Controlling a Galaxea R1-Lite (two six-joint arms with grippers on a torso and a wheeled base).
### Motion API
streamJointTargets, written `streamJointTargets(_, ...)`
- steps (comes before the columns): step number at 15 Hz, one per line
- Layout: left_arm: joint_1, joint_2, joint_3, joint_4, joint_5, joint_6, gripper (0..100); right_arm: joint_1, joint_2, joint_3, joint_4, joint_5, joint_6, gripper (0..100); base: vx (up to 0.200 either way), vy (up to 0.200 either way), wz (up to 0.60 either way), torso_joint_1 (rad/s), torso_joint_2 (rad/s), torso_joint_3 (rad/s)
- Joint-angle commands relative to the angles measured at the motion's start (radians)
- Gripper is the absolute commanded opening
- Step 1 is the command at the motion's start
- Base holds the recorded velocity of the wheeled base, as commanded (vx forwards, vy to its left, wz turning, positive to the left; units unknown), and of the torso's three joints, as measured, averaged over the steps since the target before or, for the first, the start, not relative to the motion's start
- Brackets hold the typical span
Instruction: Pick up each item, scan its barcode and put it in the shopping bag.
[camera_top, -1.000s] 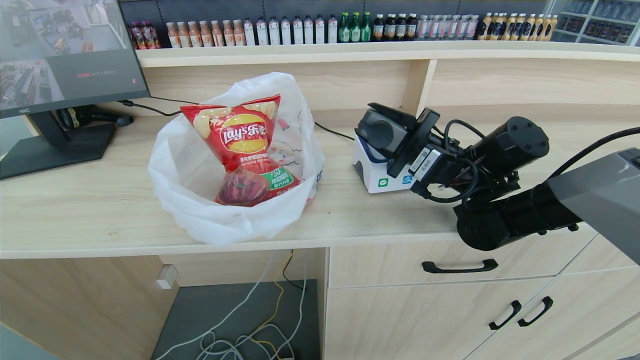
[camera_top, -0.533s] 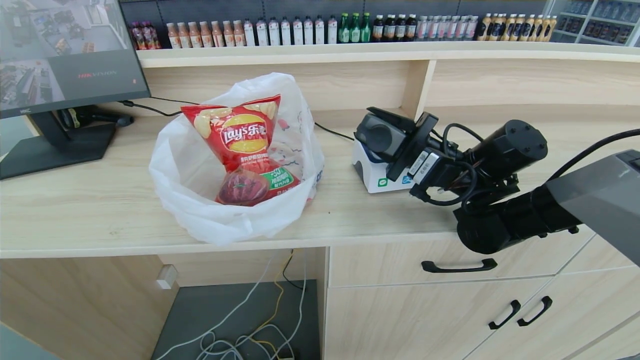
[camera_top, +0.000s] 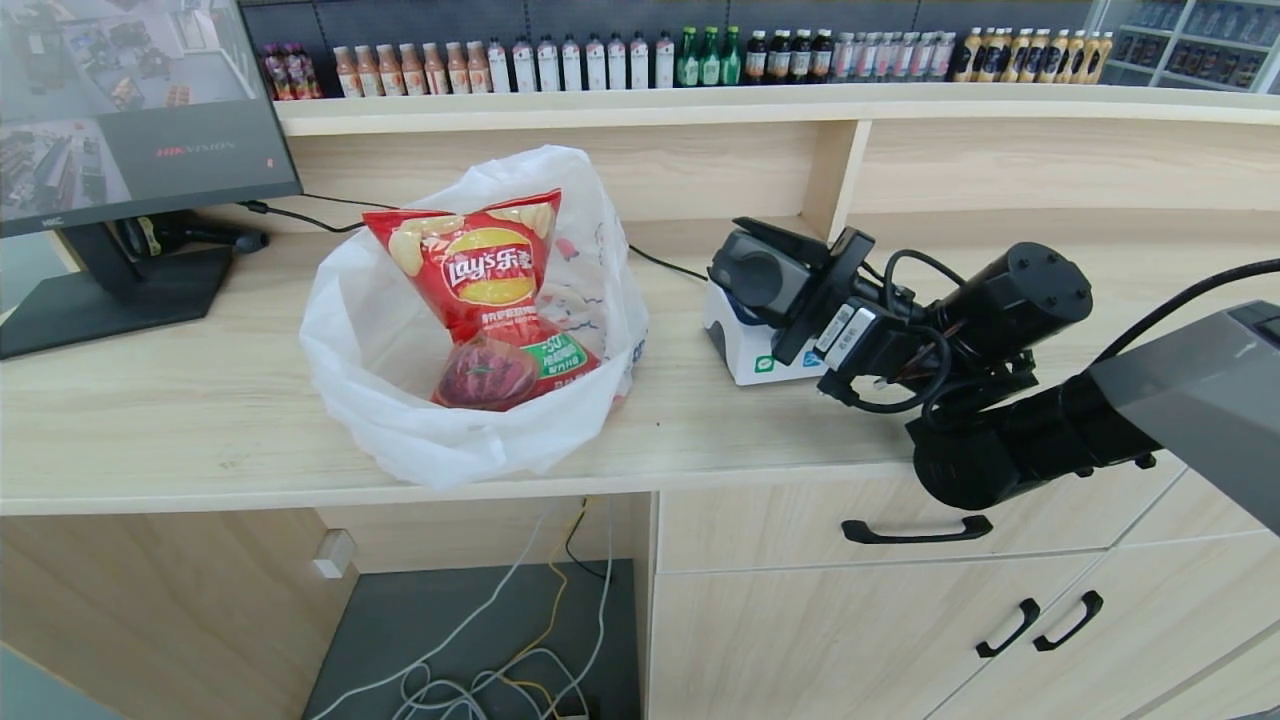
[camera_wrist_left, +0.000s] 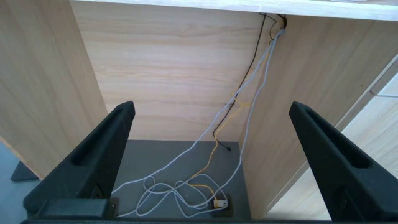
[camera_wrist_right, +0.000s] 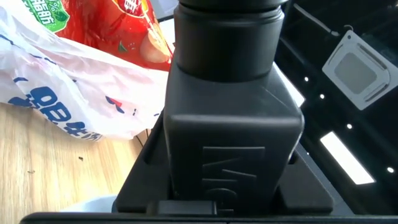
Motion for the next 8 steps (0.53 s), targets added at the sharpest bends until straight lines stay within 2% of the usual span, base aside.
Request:
streamJointTargets(1, 0.000, 0.000, 0.000, 0.000, 0.000, 0.000, 100, 0.001, 0.002, -0.001, 0.000, 0.000, 0.000, 0, 0.000, 0.000, 0.00, 0.000, 0.00, 0.000)
streamJointTargets(8, 0.000, 0.000, 0.000, 0.000, 0.000, 0.000, 100, 0.006, -0.004, 0.002, -0.005, -0.001, 0.000, 0, 0.000, 0.000, 0.00, 0.000, 0.00, 0.000)
